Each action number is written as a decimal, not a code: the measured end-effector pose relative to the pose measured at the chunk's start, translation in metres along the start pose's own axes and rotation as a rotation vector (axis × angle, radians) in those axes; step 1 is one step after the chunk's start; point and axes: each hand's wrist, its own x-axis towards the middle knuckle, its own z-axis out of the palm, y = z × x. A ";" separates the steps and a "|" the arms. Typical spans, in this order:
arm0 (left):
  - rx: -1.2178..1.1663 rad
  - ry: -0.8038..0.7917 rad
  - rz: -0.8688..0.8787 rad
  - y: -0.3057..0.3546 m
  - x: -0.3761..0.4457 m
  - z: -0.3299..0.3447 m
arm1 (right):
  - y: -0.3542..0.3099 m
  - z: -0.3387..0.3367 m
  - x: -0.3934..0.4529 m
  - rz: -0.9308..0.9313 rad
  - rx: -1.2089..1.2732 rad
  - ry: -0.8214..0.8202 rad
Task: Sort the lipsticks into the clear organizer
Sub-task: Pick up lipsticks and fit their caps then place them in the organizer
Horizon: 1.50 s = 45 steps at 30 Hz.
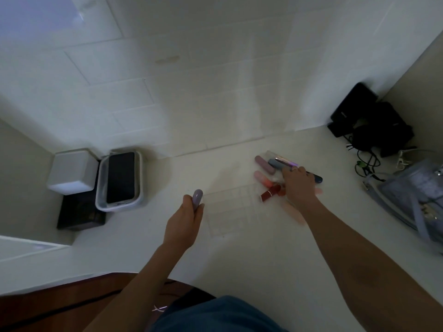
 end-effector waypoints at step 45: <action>-0.261 -0.213 -0.063 0.041 0.082 0.012 | 0.014 -0.008 0.036 0.200 0.348 0.011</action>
